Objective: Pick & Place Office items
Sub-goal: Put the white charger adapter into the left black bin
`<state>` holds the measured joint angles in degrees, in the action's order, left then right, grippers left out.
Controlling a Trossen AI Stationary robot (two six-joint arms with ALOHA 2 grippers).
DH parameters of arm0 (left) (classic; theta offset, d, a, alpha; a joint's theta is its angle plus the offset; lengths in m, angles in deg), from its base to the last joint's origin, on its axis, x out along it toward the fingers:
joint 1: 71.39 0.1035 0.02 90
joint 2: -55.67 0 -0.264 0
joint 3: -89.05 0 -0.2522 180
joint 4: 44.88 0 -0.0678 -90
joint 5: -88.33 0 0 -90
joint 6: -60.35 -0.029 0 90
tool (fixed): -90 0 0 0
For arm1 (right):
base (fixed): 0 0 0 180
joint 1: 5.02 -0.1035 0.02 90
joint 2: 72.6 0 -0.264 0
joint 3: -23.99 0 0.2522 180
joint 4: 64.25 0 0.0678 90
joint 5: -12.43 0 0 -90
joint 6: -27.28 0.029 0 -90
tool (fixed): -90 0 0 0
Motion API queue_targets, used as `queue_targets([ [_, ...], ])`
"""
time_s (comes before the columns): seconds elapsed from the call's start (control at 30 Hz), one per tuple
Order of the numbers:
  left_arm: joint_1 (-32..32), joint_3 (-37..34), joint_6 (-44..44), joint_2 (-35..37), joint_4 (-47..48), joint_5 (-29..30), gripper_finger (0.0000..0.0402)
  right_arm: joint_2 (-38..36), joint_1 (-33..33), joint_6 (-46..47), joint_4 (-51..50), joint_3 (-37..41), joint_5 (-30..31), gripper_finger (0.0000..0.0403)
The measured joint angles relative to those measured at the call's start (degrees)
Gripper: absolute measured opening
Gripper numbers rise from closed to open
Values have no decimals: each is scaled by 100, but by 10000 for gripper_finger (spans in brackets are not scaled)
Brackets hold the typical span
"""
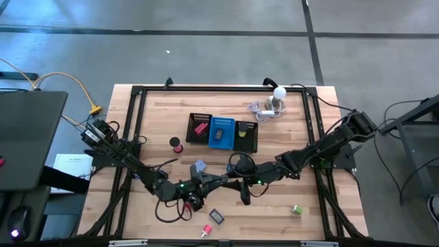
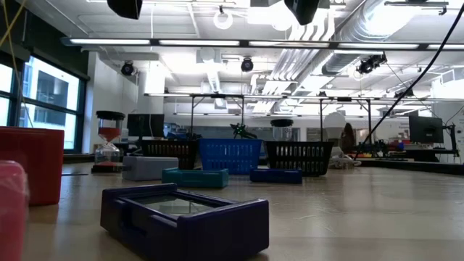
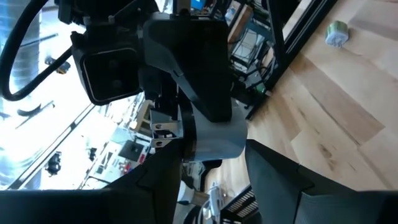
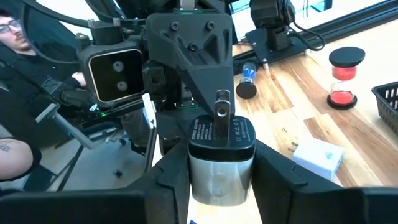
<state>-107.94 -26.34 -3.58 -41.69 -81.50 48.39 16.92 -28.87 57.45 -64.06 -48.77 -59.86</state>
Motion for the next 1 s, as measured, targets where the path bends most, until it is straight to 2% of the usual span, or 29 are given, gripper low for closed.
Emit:
queue_targets([
  [0.4, 27, 0, 230, 0, -240, -51, 168, 0, -2, -74, 173, 0, 65, 119],
  [0.57, -8, -1, 270, -4, -363, -67, 179, 0, -2, -94, 219, 0, 71, 119],
  [1.0, 155, -2, 311, -4, -435, -439, 188, -2, 2, -103, 256, 0, 24, 119],
])
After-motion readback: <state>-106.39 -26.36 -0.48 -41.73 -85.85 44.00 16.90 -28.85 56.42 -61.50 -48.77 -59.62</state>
